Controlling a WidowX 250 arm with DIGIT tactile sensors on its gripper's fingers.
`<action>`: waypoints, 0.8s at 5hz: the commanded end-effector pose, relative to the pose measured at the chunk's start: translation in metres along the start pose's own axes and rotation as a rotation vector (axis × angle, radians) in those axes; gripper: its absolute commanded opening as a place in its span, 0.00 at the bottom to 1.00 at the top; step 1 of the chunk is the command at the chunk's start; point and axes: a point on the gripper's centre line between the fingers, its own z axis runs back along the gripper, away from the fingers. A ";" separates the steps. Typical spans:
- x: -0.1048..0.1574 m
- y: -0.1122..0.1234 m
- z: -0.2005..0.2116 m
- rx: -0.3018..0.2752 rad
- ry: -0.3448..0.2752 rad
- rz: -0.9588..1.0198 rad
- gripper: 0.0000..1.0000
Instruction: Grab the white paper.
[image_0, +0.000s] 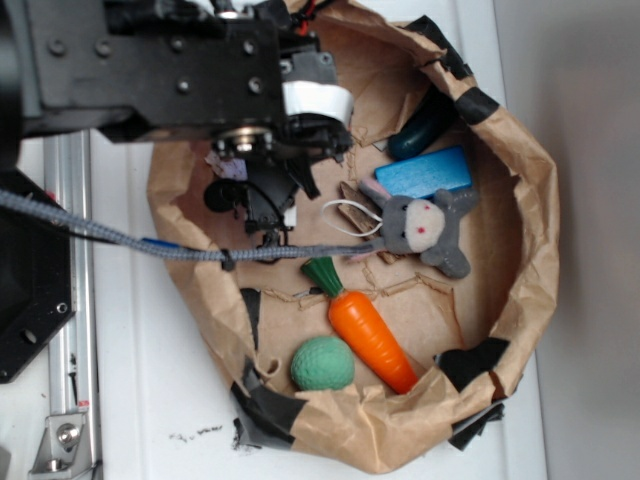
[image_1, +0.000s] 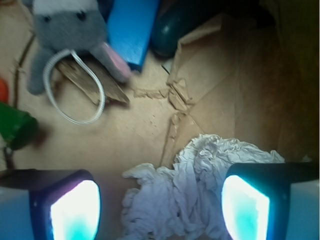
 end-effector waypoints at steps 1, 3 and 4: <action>-0.016 0.031 0.000 0.098 -0.023 0.093 1.00; -0.022 0.047 -0.001 0.111 -0.038 0.111 1.00; -0.026 0.059 -0.008 0.101 -0.031 0.113 1.00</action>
